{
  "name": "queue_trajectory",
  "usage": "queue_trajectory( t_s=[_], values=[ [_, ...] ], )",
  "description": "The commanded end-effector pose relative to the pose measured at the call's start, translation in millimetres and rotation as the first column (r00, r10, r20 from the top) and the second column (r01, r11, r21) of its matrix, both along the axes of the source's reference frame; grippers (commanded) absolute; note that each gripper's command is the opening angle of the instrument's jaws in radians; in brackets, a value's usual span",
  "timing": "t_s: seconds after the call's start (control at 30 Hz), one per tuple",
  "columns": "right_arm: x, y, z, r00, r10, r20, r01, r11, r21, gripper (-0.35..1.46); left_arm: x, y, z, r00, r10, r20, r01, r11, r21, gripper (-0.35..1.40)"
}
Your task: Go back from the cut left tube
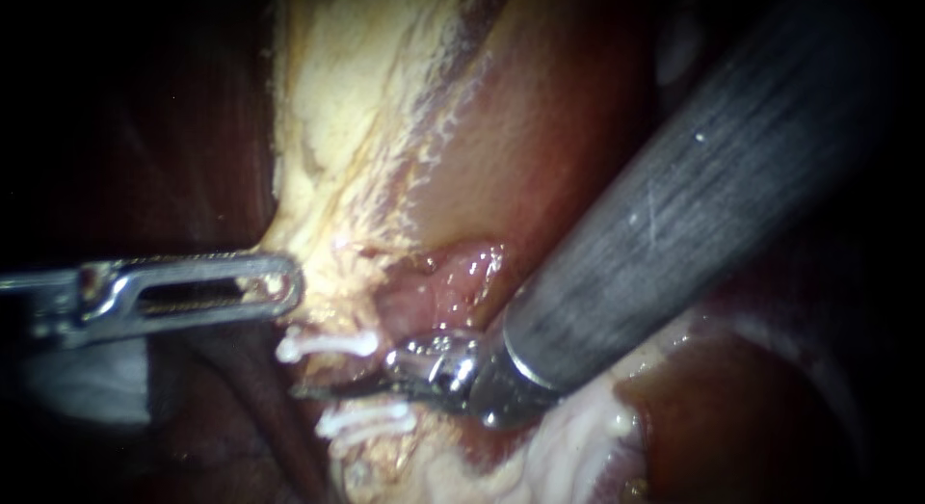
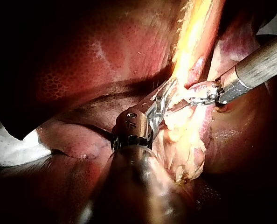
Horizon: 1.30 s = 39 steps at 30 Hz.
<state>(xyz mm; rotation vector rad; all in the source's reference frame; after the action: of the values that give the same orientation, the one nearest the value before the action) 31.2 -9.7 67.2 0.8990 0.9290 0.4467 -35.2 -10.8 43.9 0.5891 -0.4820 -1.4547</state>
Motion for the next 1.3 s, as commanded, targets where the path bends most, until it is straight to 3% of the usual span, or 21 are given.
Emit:
queue_trajectory(
  t_s=[0.03,0.17,0.2,0.27,0.4,0.5,0.97,1.1,1.3],
  values=[
    [0.0,0.0,-0.1,1.0,0.002,-0.003,-0.002,1.0,0.0,-0.35,0.0,0.0,0.0,1.0,0.0,0.0,0.0,1.0,0.0,-0.35],
    [0.0,-0.2,-0.6,0.9996,0.015,-0.023,-0.015,1.0,0.005,-0.35,0.1,0.0,0.0,1.0,0.0,0.0,0.0,1.0,0.0,-0.35],
    [0.0,-0.2,-0.8,0.9994,0.02,-0.03,-0.02,1.0,0.007,-0.27,0.1,0.0,0.0,1.0,0.0,0.0,0.0,1.0,0.0,-0.35],
    [0.2,-0.4,-1.2,0.9984,0.031,-0.047,-0.031,0.999,0.011,0.27,0.1,0.0,0.0,1.0,0.0,0.0,0.0,1.0,0.0,-0.35],
    [0.5,-0.7,-1.8,0.9982,0.031,-0.051,-0.031,0.999,0.012,0.72,0.1,0.0,0.0,1.0,0.0,0.0,0.0,1.0,0.0,-0.35],
    [0.5,-0.7,-1.9,0.9982,0.032,-0.051,-0.031,0.999,0.012,0.86,0.1,0.0,0.0,1.0,0.0,0.0,0.0,1.0,0.0,-0.35],
    [0.2,-1.3,-2.7,0.9979,0.02,-0.062,-0.02,1.0,0.001,1.11,0.2,0.1,0.2,1.0,0.002,0.001,-0.002,1.0,0.0,-0.35],
    [-0.7,-2.0,-4.1,0.9889,-0.029,-0.146,0.011,0.992,-0.122,1.3,0.2,0.1,0.2,1.0,0.002,0.001,-0.002,1.0,0.0,-0.35],
    [-2.9,-2.3,-5.8,0.96,-0.103,-0.26,0.024,0.957,-0.289,1.43,0.3,0.1,0.2,1.0,0.002,0.001,-0.002,1.0,0.0,-0.35]
  ],
)
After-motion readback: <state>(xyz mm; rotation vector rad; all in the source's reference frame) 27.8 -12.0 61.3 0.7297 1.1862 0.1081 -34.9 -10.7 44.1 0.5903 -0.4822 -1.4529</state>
